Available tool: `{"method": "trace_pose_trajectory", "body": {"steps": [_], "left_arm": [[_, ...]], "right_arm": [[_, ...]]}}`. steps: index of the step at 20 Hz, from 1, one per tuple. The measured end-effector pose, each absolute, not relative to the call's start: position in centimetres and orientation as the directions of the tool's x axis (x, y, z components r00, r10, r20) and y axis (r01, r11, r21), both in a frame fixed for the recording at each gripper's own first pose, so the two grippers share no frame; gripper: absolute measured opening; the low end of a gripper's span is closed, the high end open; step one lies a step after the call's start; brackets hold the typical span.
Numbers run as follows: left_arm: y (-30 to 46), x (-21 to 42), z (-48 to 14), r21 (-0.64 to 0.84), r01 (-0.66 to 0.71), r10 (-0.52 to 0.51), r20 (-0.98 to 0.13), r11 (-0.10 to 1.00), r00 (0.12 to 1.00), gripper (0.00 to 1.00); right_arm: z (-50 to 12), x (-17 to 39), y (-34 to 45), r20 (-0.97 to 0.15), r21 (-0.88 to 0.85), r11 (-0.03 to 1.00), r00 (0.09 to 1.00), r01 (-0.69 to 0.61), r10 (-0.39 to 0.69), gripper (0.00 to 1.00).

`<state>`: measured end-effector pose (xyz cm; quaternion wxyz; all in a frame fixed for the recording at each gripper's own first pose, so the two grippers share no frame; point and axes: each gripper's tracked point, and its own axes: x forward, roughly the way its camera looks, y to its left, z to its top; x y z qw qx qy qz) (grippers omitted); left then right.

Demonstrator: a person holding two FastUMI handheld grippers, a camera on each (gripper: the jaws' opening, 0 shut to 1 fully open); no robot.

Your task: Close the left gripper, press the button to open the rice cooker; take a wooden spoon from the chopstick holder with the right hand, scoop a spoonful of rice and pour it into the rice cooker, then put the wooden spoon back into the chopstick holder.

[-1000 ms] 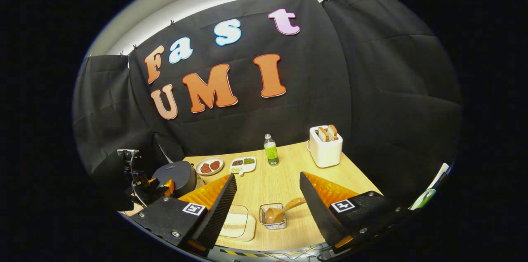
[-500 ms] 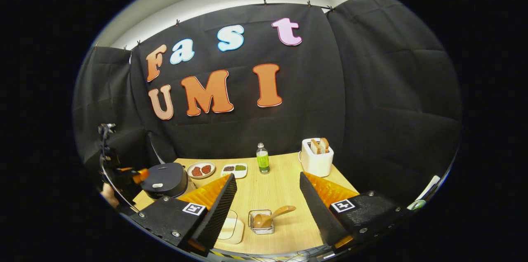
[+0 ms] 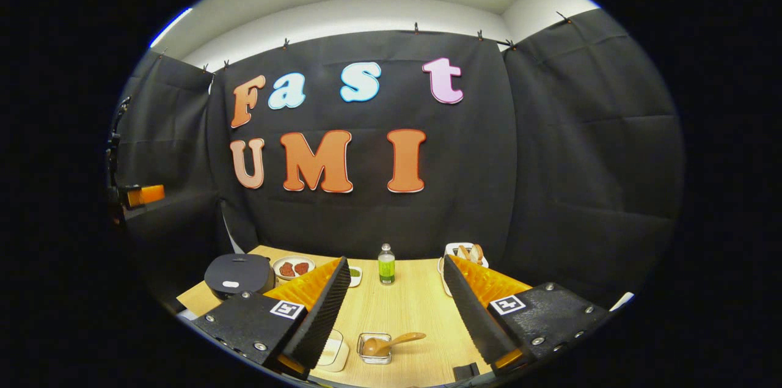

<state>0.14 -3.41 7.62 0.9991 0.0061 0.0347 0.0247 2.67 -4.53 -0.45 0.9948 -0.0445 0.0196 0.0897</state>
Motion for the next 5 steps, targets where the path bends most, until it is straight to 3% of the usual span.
{"method": "trace_pose_trajectory", "body": {"steps": [1,4,5], "left_arm": [[-3.4,-0.5,8.5,0.015,-0.049,0.05,-0.052,0.999,0.997,1.0],[-2.8,-2.1,10.5,0.046,-0.087,0.087,-0.004,0.995,0.996,1.0],[-2.8,-2.2,10.6,0.056,-0.097,0.097,0.003,0.994,0.995,1.0]], "right_arm": [[0.1,2.6,-4.3,-0.033,-0.089,0.979,0.983,-0.182,0.18,0.95],[1.0,2.4,-4.0,0.0,-0.105,0.976,0.982,-0.19,0.191,0.95],[0.8,2.3,-3.9,0.0,-0.108,0.975,0.981,-0.192,0.193,1.0]]}}
